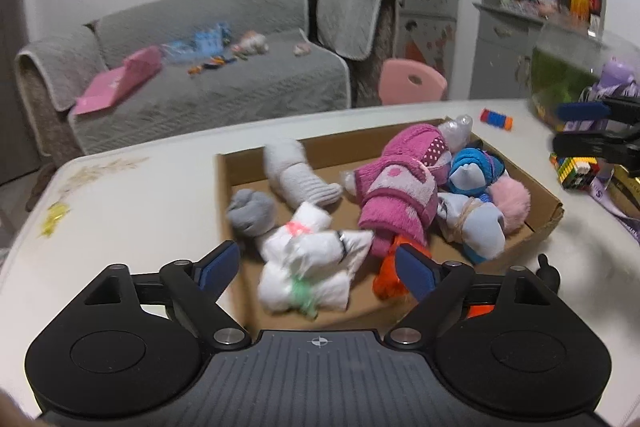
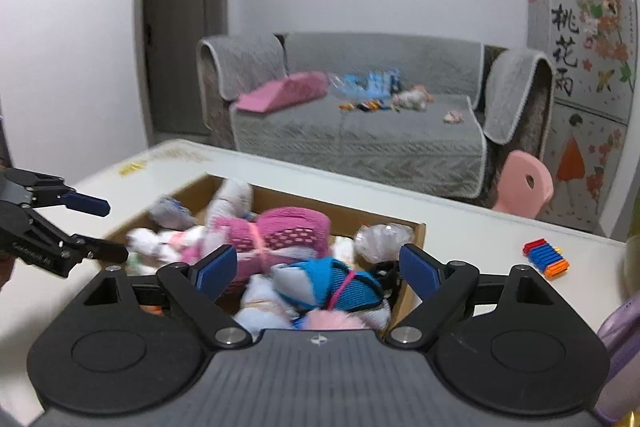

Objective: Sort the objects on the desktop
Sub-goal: 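Move both open tools toward the black figure and the other white roll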

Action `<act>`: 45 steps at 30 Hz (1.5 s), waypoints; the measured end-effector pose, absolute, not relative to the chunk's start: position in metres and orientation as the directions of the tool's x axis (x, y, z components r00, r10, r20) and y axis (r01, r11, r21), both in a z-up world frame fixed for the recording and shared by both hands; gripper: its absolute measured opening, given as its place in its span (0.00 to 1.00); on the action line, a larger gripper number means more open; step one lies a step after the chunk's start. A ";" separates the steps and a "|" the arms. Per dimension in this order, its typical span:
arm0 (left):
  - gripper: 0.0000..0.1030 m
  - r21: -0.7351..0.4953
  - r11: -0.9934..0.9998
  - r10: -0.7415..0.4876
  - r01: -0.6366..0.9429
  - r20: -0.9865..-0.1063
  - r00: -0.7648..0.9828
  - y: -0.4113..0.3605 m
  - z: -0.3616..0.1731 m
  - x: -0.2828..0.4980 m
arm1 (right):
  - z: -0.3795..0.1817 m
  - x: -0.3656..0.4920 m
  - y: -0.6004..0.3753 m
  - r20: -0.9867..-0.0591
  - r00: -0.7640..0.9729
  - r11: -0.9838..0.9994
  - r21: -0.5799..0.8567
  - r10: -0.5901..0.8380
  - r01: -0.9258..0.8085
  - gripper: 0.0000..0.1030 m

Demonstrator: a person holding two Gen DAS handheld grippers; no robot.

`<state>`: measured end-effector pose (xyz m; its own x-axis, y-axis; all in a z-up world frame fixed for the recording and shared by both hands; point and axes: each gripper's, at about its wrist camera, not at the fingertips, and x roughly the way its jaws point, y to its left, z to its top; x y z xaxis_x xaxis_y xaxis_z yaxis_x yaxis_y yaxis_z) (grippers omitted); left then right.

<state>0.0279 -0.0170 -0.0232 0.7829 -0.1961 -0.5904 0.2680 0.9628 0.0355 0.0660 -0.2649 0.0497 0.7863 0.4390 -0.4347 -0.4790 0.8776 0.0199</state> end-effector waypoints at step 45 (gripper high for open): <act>0.97 0.011 0.988 -0.106 0.152 -0.671 0.734 -0.023 -0.101 0.008 | -0.052 0.038 -0.253 -0.644 0.564 0.757 0.035 0.517 -0.653 1.00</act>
<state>0.0078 -0.0226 -0.1014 0.7337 -0.1057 -0.6712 0.1524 0.9883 0.0110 0.0377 -0.2526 -0.0523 0.5642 0.5167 -0.6439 -0.6526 0.7568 0.0355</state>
